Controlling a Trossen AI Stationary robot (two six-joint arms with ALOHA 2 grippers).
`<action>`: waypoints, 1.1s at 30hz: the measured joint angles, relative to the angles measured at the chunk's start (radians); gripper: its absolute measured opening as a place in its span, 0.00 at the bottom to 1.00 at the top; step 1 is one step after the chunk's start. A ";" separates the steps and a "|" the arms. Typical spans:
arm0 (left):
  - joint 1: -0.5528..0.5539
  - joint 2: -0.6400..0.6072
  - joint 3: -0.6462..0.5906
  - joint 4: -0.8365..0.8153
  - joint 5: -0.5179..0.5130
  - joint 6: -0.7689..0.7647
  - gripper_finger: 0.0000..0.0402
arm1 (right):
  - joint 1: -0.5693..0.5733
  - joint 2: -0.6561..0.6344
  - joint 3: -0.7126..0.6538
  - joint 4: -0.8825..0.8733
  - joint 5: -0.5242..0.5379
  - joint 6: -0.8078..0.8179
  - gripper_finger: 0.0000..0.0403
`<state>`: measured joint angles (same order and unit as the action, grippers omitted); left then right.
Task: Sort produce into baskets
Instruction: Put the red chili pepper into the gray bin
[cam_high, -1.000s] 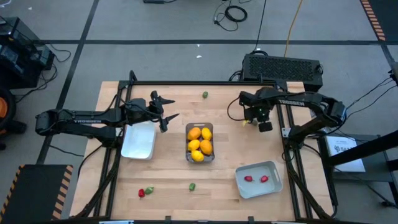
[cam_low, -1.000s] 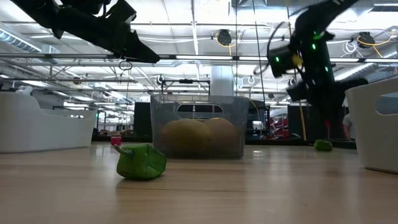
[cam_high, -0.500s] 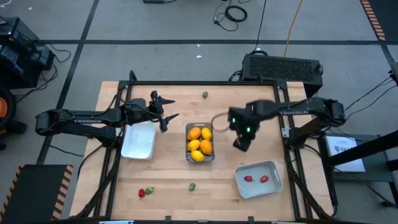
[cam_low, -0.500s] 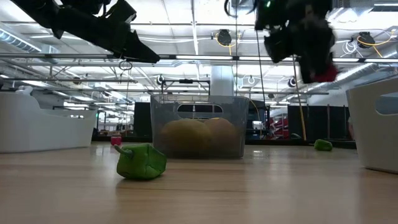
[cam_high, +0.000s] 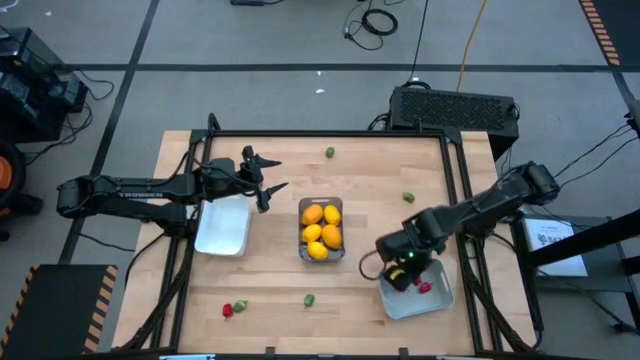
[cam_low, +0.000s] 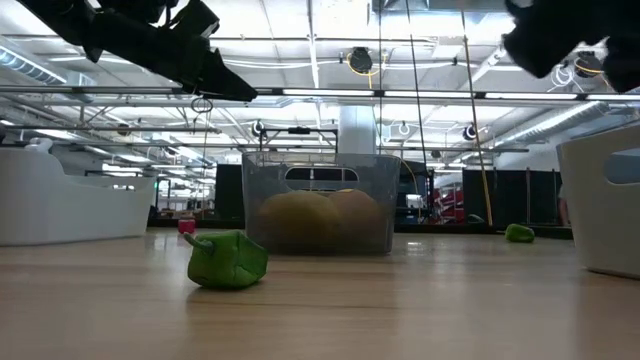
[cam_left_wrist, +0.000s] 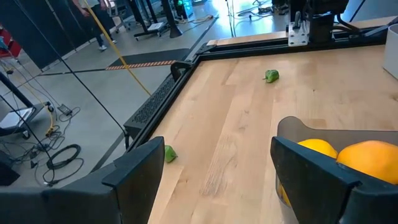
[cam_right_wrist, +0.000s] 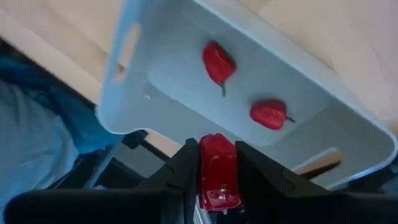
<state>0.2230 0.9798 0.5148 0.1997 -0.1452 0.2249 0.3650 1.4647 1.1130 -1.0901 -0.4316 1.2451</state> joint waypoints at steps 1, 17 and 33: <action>0.000 0.000 0.000 0.000 0.000 0.000 0.75 | 0.017 0.000 0.000 -0.006 0.019 0.018 0.24; 0.018 0.000 0.050 -0.258 -0.094 -0.044 0.75 | 0.053 0.000 -0.001 -0.061 0.249 -0.189 0.48; 0.370 0.474 0.523 -1.105 0.007 -0.653 0.75 | -0.028 0.000 -0.001 0.109 0.645 -0.755 0.45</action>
<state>0.5926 1.4536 1.0378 -0.9053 -0.1378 -0.4277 0.3372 1.4647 1.1122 -0.9814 0.2137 0.4897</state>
